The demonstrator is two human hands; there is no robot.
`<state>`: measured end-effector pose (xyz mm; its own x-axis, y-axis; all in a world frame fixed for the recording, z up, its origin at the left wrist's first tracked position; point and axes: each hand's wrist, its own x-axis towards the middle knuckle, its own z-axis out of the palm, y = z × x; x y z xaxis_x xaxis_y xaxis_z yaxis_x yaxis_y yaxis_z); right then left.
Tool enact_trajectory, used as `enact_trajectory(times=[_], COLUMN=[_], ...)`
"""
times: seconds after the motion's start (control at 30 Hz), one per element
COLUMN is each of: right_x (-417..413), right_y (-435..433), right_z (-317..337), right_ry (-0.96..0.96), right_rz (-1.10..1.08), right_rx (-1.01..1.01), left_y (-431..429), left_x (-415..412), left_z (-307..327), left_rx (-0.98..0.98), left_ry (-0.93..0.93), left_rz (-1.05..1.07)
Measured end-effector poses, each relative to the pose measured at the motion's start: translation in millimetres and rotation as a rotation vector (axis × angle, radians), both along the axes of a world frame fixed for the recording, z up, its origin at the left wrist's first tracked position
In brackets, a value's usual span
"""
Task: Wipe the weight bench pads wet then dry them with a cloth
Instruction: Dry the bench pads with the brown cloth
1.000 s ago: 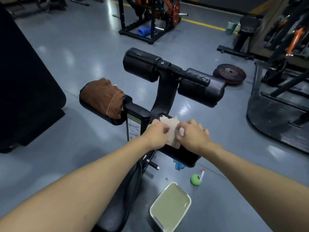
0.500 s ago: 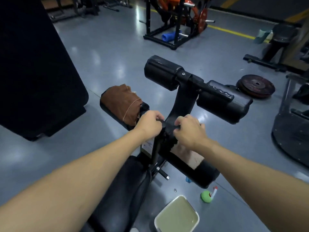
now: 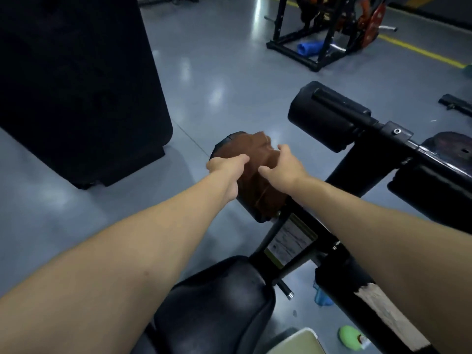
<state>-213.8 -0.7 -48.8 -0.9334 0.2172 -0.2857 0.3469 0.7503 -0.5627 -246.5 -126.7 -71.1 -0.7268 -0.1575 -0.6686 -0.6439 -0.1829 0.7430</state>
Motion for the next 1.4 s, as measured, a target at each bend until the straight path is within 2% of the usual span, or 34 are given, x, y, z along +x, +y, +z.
enact_trajectory(times=[0.1,0.17,0.3,0.47,0.63,0.83,1.03,1.07,1.1,1.17,1.2,1.3,1.4], right_x=[-10.4,-15.5,-11.0,24.7,83.8,175.6,227.6,231.5,235.5,248.4,258.2,270.2,259.9], right_y=[-0.8,-0.7,-12.0,-40.7,-63.8,-86.9,-88.2,-88.3,-86.9,-85.7,-88.0,-102.0,-112.2], right_z=[-5.2,-5.7,1.6,7.8,-13.5,-80.2,-143.0,-158.0,-173.7,-204.8,-220.3,-267.5,-324.0], right_ry=[-0.033,-0.003,0.055,0.149,-0.044,-0.05,-0.005,0.0,-0.026,-0.113,-0.098,0.111,0.163], right_rz=[-0.029,-0.08,-0.158,-0.142,-0.029,-0.04,-0.017,-0.041,-0.052,0.007,0.094,0.45,0.703], right_rx=[0.158,0.094,-0.233,-0.59,-0.956,-0.81,-0.676,-0.597,-0.436,0.02,0.17,0.329,0.547], left_y=[-1.9,-5.5,-19.4,-52.7,-84.3,-101.7,-113.7,-116.2,-118.4,-125.2,-128.8,-136.8,-137.6], left_x=[-4.9,-3.1,13.9,61.8,130.1,221.9,279.5,287.6,296.0,313.4,325.0,346.0,349.4], left_z=[-2.4,-1.3,13.2,30.5,13.7,-43.6,-113.2,-128.5,-144.4,-180.8,-199.2,-256.7,-310.4], left_rx=[0.091,0.165,0.307,0.411,0.288,0.062,0.142,0.094,0.012,-0.176,-0.272,-0.555,-0.843], left_ry=[-0.054,-0.053,0.062,0.167,0.192,0.004,0.008,0.016,0.026,0.058,0.085,0.197,0.29], left_rz=[-0.011,-0.015,-0.023,-0.068,-0.043,-0.041,0.013,-0.007,-0.036,-0.124,-0.181,-0.452,-0.614])
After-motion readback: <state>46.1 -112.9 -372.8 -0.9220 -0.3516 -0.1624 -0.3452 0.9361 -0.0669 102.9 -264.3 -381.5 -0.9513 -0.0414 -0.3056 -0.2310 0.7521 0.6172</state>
